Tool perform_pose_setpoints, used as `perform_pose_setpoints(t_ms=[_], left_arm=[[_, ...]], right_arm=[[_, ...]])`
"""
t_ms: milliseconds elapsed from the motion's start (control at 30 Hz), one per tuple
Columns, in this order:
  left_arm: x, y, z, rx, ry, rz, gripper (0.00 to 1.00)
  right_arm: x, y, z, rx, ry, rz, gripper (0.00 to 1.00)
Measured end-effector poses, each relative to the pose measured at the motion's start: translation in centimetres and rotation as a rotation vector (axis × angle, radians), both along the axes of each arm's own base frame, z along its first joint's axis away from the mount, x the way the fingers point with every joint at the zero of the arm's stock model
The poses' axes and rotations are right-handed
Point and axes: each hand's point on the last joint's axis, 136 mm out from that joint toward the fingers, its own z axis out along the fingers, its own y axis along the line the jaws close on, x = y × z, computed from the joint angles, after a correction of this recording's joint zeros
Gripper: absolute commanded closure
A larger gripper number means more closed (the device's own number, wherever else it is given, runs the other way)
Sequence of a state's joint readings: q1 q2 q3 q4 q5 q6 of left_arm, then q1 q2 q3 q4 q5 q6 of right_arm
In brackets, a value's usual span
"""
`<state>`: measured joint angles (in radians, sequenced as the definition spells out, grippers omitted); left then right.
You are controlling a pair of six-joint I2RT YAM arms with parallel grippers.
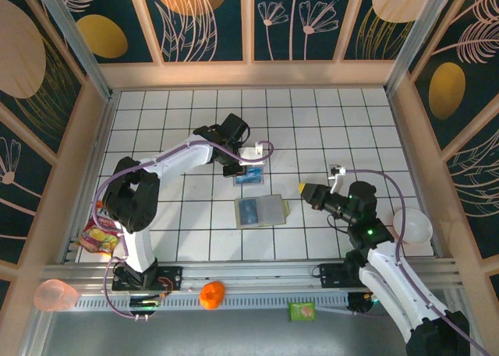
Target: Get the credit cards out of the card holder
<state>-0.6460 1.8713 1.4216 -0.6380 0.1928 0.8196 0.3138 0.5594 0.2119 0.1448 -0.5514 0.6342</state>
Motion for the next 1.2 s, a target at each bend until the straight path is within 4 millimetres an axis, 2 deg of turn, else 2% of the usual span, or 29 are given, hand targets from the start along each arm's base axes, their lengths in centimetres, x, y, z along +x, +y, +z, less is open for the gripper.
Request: perform_pose_setpoints(t_ms=[33, 167, 233, 333, 433, 500, 533, 633, 700, 733, 800, 867, 933, 1033, 1133, 1200], left_arm=[[0.0, 0.0, -0.1, 0.002, 0.002, 0.002, 0.99], [0.5, 0.0, -0.1, 0.000, -0.013, 0.029, 0.71], [1.1, -0.2, 0.1, -0.009, -0.030, 0.050, 0.61], [1.9, -0.4, 1.2, -0.038, -0.069, 0.088, 0.57], [2.7, -0.9, 3.9, -0.101, -0.127, 0.125, 0.57], [3.5, -1.1, 7.3, -0.181, -0.209, 0.168, 0.55], [3.7, -1.1, 8.9, -0.224, -0.247, 0.187, 0.51], [3.8, -0.6, 15.0, -0.405, -0.382, 0.273, 0.32], [2.9, 0.4, 19.6, -0.575, -0.465, 0.339, 0.19], [2.2, 1.1, 21.5, -0.660, -0.492, 0.377, 0.15], [0.8, 2.6, 24.7, -0.824, -0.519, 0.455, 0.05], [-0.4, 4.2, 26.7, -0.976, -0.511, 0.544, 0.01], [-1.4, 5.6, 27.2, -1.093, -0.472, 0.630, 0.01], [-2.5, 7.5, 25.2, -1.194, -0.373, 0.767, 0.01], [-3.3, 8.9, 20.9, -1.224, -0.248, 0.909, 0.01], [-3.9, 9.9, 17.2, -1.210, -0.163, 1.011, 0.01]], right_arm=[[0.0, 0.0, 0.0, 0.000, 0.000, 0.000, 0.82], [0.0, 0.0, 0.0, 0.000, 0.000, 0.000, 0.81], [0.0, 0.0, 0.0, 0.000, 0.000, 0.000, 0.81], [0.0, -0.1, 0.0, 0.000, 0.000, -0.003, 0.79], [0.1, -0.1, -0.2, -0.002, 0.006, -0.004, 0.72], [0.2, 0.0, -0.5, -0.006, 0.020, -0.004, 0.67], [0.2, 0.0, -0.7, -0.010, 0.026, -0.004, 0.65], [0.3, 0.1, -1.6, -0.028, 0.057, 0.000, 0.62], [0.2, 0.6, -2.5, -0.051, 0.082, 0.012, 0.60], [0.1, 1.0, -3.0, -0.069, 0.093, 0.023, 0.60], [-0.5, 2.2, -3.8, -0.119, 0.114, 0.058, 0.59], [-1.1, 3.8, -4.5, -0.184, 0.122, 0.101, 0.59], [-1.7, 5.5, -4.9, -0.252, 0.117, 0.146, 0.59], [-2.2, 8.1, -5.8, -0.367, 0.108, 0.199, 0.59], [-2.5, 10.3, -7.2, -0.497, 0.099, 0.237, 0.59], [-2.8, 11.9, -8.0, -0.586, 0.082, 0.263, 0.60]])
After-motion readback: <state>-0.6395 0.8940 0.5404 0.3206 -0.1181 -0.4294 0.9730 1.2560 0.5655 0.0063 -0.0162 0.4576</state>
